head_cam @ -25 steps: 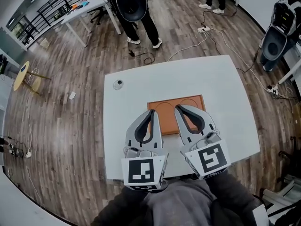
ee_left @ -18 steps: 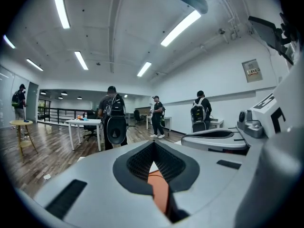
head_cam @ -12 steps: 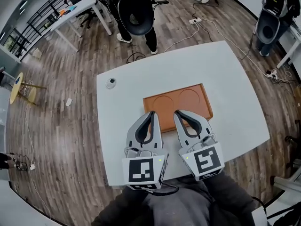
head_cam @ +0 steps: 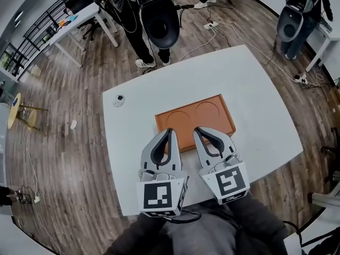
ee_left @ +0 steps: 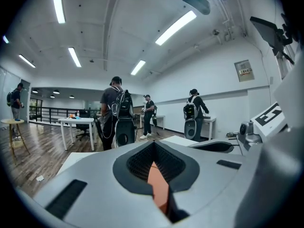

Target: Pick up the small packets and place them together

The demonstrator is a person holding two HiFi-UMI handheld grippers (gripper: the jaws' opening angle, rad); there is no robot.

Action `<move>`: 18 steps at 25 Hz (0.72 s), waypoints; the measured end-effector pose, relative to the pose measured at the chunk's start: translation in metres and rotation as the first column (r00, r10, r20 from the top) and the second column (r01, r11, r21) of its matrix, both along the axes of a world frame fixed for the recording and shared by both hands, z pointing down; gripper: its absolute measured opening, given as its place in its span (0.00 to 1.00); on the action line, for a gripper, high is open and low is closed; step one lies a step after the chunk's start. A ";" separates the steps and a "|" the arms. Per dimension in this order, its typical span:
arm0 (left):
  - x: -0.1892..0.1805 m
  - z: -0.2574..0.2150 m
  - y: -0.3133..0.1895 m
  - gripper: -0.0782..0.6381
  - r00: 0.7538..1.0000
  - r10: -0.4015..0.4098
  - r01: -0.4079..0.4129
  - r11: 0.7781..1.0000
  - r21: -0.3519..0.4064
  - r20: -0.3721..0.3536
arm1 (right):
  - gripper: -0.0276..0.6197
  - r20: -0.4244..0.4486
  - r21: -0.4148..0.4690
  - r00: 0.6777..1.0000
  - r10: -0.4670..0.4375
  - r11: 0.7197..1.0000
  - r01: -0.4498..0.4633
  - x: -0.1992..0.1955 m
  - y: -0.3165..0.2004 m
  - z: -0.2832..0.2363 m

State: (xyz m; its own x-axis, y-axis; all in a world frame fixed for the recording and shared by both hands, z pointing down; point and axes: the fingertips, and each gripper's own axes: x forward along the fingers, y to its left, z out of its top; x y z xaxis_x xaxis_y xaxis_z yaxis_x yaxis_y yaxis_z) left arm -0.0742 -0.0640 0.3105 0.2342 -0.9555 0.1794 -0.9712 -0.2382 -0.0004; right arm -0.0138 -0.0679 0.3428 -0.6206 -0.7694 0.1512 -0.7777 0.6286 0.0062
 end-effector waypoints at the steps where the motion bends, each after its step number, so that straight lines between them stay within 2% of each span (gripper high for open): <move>1: -0.001 0.001 0.000 0.10 1.000 0.000 0.000 1.000 -0.002 -0.001 | 0.05 -0.004 -0.005 1.000 0.004 1.000 -0.004 0.000 0.001 0.003; 6: -0.004 0.023 0.005 0.10 1.000 0.009 -0.010 0.999 -0.052 -0.019 | 0.05 -0.026 -0.041 0.999 0.029 0.999 -0.030 0.002 0.012 0.035; 10: -0.007 0.037 0.009 0.10 0.999 0.022 -0.025 0.996 -0.091 -0.025 | 0.05 -0.052 -0.106 0.998 0.037 0.993 -0.042 -0.001 0.028 0.065; 18: -0.009 0.043 0.012 0.10 0.998 0.040 -0.045 0.993 -0.109 -0.040 | 0.05 -0.075 -0.157 0.994 0.083 0.983 -0.094 0.009 0.033 0.083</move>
